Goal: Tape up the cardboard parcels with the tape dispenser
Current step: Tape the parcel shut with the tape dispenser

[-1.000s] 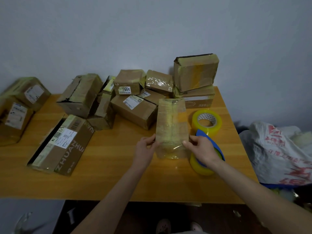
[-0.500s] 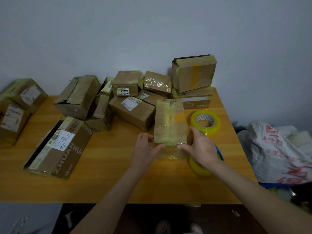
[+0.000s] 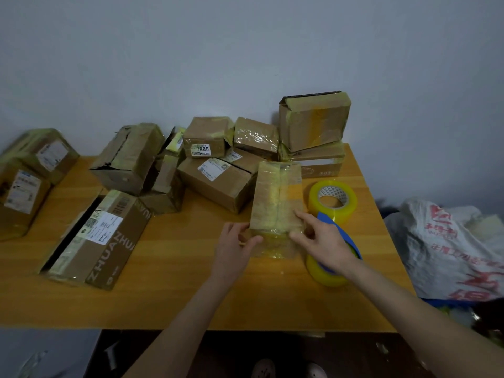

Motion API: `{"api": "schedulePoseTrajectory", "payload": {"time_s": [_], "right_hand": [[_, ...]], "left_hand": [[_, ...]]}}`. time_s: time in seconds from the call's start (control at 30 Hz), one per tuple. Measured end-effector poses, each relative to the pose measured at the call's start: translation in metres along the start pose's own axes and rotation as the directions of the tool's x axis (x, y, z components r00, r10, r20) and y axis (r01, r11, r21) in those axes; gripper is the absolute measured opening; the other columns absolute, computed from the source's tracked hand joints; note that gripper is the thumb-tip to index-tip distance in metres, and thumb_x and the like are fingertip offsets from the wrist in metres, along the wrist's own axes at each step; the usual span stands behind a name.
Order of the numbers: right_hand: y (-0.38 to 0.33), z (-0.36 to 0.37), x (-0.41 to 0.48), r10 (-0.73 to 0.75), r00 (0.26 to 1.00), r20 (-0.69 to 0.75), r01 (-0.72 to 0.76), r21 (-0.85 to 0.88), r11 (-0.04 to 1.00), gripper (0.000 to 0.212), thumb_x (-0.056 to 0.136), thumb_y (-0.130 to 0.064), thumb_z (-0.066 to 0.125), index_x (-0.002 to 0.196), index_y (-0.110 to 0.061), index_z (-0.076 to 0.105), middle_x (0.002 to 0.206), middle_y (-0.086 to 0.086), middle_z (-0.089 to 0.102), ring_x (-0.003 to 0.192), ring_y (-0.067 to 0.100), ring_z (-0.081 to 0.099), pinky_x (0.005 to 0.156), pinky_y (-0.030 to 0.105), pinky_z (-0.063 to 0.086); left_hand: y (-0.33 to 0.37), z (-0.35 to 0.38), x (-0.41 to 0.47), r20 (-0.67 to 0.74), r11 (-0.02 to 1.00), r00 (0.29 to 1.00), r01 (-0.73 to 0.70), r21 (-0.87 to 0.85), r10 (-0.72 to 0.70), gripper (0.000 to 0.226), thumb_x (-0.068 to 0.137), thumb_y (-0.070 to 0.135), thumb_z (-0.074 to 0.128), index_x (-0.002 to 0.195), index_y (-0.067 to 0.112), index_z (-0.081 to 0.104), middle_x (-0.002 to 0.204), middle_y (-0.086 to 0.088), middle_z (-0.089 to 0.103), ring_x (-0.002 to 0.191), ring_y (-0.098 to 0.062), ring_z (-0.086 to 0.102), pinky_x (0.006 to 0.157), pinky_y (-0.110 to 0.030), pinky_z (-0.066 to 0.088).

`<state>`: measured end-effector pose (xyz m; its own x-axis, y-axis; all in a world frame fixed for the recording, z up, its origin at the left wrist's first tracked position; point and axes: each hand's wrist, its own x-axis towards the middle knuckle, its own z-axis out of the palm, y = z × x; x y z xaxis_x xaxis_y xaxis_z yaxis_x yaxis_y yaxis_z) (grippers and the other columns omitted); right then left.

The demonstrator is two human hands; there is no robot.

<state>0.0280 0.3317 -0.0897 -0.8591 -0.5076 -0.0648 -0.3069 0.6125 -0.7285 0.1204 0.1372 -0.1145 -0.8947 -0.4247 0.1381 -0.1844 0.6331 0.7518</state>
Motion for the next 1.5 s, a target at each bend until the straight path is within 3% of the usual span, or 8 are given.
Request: {"api": "schedulePoseTrajectory", "payload": {"time_s": [0.2,0.4,0.63,0.83,1.07,1.2,1.37,1.5], "right_hand": [[-0.001,0.001,-0.005,0.03,0.996,0.087,-0.054,0.286,0.957,0.054,0.094,-0.001,0.055,0.144,-0.015,0.042,0.076,-0.003,0.068,0.075,0.008,0.068,0.079,0.024,0.056],[-0.001,0.005,0.004,-0.06,0.994,-0.092,0.04,-0.207,0.978,0.054,0.086,-0.029,0.072,0.135,-0.02,0.052,0.085,-0.002,0.065,0.081,0.017,0.063,0.075,0.033,0.052],[-0.007,0.013,0.01,-0.073,0.986,-0.15,0.01,-0.384,0.923,0.055,0.076,-0.07,0.059,0.108,-0.025,0.053,0.075,-0.01,0.053,0.065,0.014,0.054,0.047,0.025,0.037],[-0.021,0.016,0.034,0.24,0.962,-0.129,-0.259,-0.165,0.952,0.09,0.069,-0.079,0.057,0.135,-0.02,0.038,0.129,0.005,0.05,0.107,0.025,0.057,0.068,0.034,0.048],[-0.017,0.026,0.034,0.321,0.946,-0.032,-0.323,-0.096,0.942,0.062,0.098,-0.056,0.036,0.139,-0.01,0.041,0.122,0.014,0.062,0.11,0.034,0.058,0.088,0.041,0.048],[-0.02,0.023,0.035,0.344,0.938,0.039,-0.345,0.014,0.938,0.067,0.091,-0.062,0.046,0.141,-0.018,0.041,0.128,0.005,0.061,0.111,0.027,0.059,0.089,0.038,0.05],[-0.024,0.027,0.033,0.384,0.92,0.085,-0.391,0.103,0.915,0.058,0.094,-0.055,0.047,0.137,-0.017,0.047,0.124,0.007,0.063,0.107,0.027,0.061,0.093,0.044,0.051],[-0.026,0.011,0.04,0.427,0.899,0.097,-0.438,0.163,0.884,0.067,0.094,-0.055,0.047,0.144,-0.011,0.04,0.14,0.009,0.052,0.124,0.029,0.052,0.103,0.044,0.045]], "left_hand": [[0.01,-0.004,-0.003,0.052,0.98,0.994,0.107,-0.169,-0.1,0.028,0.097,0.008,0.049,0.118,0.025,0.055,0.08,0.008,0.066,0.074,-0.004,0.065,0.072,-0.023,0.057],[0.005,-0.015,0.013,0.085,0.996,0.996,-0.013,0.087,0.005,0.018,0.087,0.024,0.067,0.101,0.014,0.062,0.081,0.002,0.068,0.066,-0.005,0.064,0.064,-0.021,0.057],[0.005,-0.013,0.02,0.135,0.957,0.987,0.046,0.287,-0.087,0.042,0.073,0.053,0.072,0.084,0.022,0.047,0.077,0.008,0.053,0.065,-0.008,0.051,0.056,-0.023,0.041],[0.025,-0.003,0.042,0.22,0.967,0.947,0.249,-0.052,-0.232,0.085,0.083,0.055,0.061,0.147,0.012,0.027,0.145,-0.005,0.042,0.129,-0.023,0.045,0.104,-0.042,0.043],[0.023,0.006,0.042,0.261,0.977,0.942,0.206,0.053,-0.213,0.044,0.103,0.033,0.033,0.142,0.013,0.034,0.109,0.001,0.059,0.09,-0.015,0.057,0.077,-0.027,0.046],[0.021,0.005,0.045,0.316,0.974,0.927,0.222,-0.033,-0.201,0.069,0.097,0.041,0.047,0.152,0.015,0.014,0.133,0.002,0.052,0.115,-0.017,0.054,0.095,-0.032,0.045],[0.017,0.009,0.046,0.289,0.985,0.941,0.17,0.04,-0.174,0.05,0.102,0.034,0.037,0.147,0.016,0.026,0.119,-0.006,0.062,0.101,-0.023,0.061,0.09,-0.041,0.05],[0.016,0.001,0.059,0.358,0.96,0.894,0.281,0.017,-0.268,0.056,0.101,0.047,0.028,0.147,0.015,0.029,0.138,-0.01,0.051,0.122,-0.027,0.051,0.103,-0.043,0.041]]}}
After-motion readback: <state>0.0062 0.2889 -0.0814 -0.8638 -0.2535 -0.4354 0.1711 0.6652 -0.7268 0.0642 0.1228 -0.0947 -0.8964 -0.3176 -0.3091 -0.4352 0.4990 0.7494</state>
